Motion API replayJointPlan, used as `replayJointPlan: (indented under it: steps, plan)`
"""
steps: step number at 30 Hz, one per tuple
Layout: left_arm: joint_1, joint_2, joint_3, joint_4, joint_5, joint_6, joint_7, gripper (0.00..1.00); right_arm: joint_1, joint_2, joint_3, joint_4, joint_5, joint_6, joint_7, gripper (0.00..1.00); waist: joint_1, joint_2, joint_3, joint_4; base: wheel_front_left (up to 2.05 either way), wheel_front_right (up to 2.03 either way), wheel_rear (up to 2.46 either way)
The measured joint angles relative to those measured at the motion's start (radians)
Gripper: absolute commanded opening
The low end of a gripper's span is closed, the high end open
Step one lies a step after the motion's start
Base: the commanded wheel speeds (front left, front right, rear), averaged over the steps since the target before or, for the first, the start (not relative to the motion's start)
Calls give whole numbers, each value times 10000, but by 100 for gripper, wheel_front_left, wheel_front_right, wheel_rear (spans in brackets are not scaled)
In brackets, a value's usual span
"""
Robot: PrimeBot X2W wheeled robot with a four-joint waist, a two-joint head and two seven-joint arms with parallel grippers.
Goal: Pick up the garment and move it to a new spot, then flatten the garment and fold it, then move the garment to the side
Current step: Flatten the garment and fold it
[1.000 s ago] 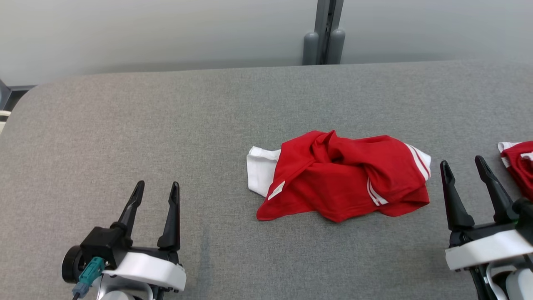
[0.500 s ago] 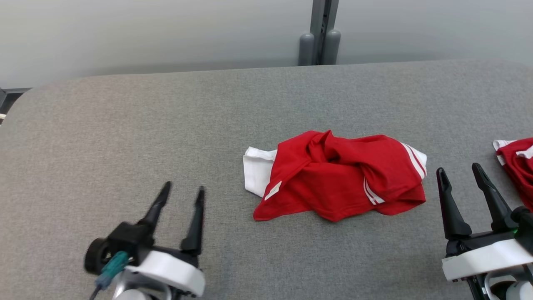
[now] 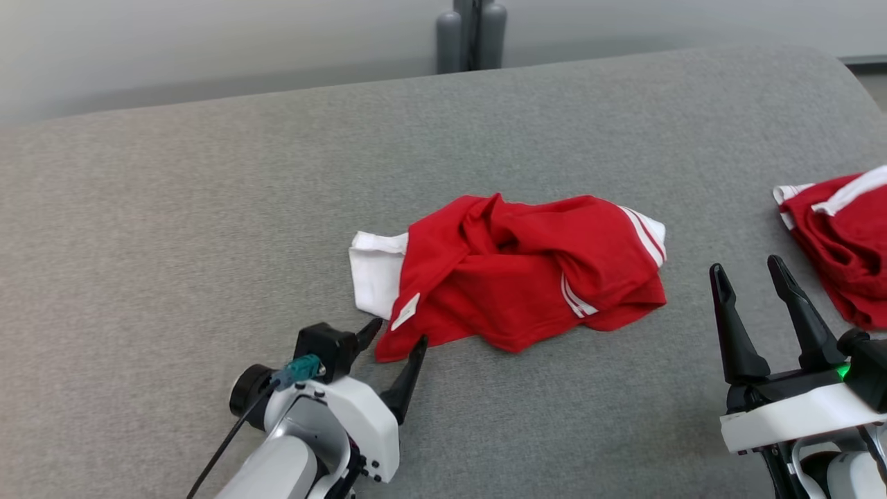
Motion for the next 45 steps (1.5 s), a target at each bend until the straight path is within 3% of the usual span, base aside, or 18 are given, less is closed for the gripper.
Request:
replayJointPlan:
  steps: [1, 2, 3, 4, 9, 16, 25, 31, 34, 40, 45]
  plan:
    - [-108, -46, -4, 176, -27, -17, 40, 100, -12, 8, -8, 36, 35, 0, -8, 100, 0, 0, 50, -80, 0, 0, 0]
    - [-239, -59, -29, 334, -23, -15, 140, 93, -35, 21, -31, 75, 63, 0, -42, 100, 0, 0, 100, -155, 0, 0, 0]
    - [-352, -52, -36, 426, 50, 33, 117, 18, -55, 27, -50, 96, 67, 0, -96, 100, 0, 0, 144, -218, 0, 0, 0]
    - [-457, -44, -23, 449, 132, 119, 56, 0, -71, 35, -67, 127, 84, 0, -105, 100, 0, 0, 183, -275, 0, 0, 0]
    - [-887, 337, 44, -29, 690, 403, -397, 0, -84, 130, -153, 261, 165, 0, -224, 100, 0, 0, 269, -345, 0, 0, 0]
    - [-1400, 1185, 38, -2082, 1511, 665, -366, 0, -79, 313, -251, 336, 169, 0, -318, 100, 0, 0, 176, -93, 0, 0, 0]
    - [-2683, 2598, 232, -5252, 2686, 706, 675, 0, -160, 472, -63, 587, 355, 0, -454, 100, 0, 0, -11, 102, 0, 0, 0]
    - [-3060, 2817, 167, -6335, 2773, 585, 1503, 0, -194, 554, 2, 802, 477, 0, -623, 100, 0, 0, 28, 80, 0, 0, 0]
    - [-2511, 2938, 405, -6376, 2545, 991, 1756, 0, -207, 583, 38, 884, 510, 0, -708, 100, 0, 0, 96, 47, 0, 0, 0]
    - [-178, 3195, 1526, -5777, 1804, 2380, 1202, 0, -214, 585, -10, 965, 566, 0, -744, 100, 0, 0, 263, 80, 0, 0, 0]
    - [1664, 2888, 2128, -4696, 882, 2884, 119, 0, -219, 458, -119, 888, 566, 0, -692, 100, 0, 0, 429, 294, 0, 0, 0]
